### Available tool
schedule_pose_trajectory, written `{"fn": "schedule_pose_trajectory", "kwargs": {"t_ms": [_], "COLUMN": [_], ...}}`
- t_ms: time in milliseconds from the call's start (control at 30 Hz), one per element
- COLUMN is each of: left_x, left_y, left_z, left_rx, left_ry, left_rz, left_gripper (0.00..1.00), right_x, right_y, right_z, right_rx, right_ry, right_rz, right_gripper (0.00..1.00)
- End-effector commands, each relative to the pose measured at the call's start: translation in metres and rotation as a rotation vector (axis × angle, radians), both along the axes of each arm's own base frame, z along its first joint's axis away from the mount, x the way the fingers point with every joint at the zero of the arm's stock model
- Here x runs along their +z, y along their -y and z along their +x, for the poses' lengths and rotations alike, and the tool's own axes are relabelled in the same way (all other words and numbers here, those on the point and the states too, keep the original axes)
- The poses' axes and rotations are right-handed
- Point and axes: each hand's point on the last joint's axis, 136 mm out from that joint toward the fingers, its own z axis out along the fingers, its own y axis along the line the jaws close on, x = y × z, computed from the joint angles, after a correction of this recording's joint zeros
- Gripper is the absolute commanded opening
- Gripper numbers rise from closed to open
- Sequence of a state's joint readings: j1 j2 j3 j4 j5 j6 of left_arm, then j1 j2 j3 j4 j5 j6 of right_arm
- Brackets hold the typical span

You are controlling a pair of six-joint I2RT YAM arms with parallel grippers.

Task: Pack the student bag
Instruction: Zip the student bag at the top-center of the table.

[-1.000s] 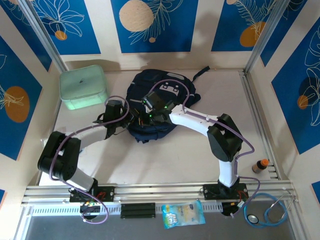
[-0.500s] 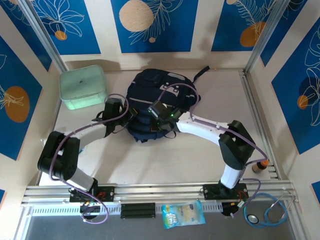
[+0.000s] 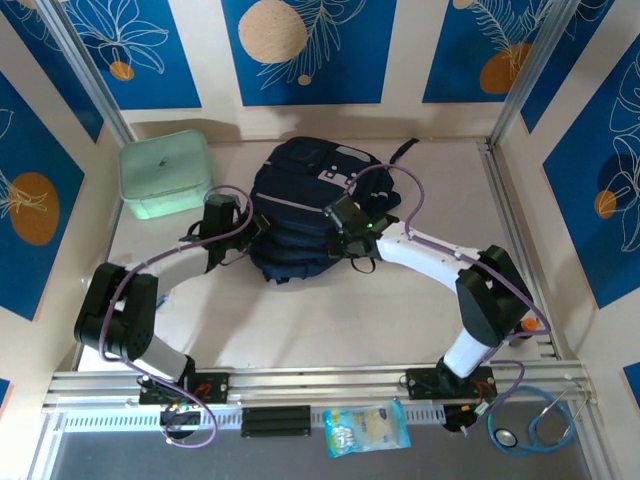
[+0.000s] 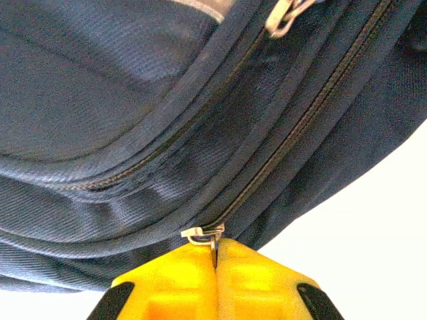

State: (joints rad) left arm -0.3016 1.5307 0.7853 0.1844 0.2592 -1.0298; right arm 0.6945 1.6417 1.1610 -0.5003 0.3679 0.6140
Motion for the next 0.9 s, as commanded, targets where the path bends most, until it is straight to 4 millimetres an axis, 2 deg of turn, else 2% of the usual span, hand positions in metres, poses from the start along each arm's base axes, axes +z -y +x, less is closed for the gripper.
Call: {"fn": "schedule_pose_trajectory", "kwargs": {"t_ms": [0, 200, 433, 667, 867], "left_x": [0.010, 0.012, 0.014, 0.015, 0.016], "left_y": [-0.019, -0.029, -0.026, -0.021, -0.019], "left_z": [0.005, 0.005, 0.006, 0.007, 0.005], "left_rx": [0.003, -0.019, -0.089, -0.156, -0.186], "left_ry": [0.026, 0.028, 0.023, 0.021, 0.028], "left_rz": [0.066, 0.098, 0.106, 0.117, 0.100], "left_gripper": [0.00, 0.00, 0.00, 0.00, 0.00], "right_x": [0.002, -0.001, 0.002, 0.000, 0.000], "right_y": [0.005, 0.009, 0.018, 0.040, 0.058], "right_z": [-0.003, 0.006, 0.024, 0.058, 0.085], "right_rx": [0.133, 0.189, 0.230, 0.174, 0.032], "right_ry": [-0.023, -0.039, -0.042, -0.041, -0.062], "right_rz": [0.012, 0.001, 0.010, -0.028, -0.025], "right_gripper": [0.00, 0.00, 0.03, 0.06, 0.09]}}
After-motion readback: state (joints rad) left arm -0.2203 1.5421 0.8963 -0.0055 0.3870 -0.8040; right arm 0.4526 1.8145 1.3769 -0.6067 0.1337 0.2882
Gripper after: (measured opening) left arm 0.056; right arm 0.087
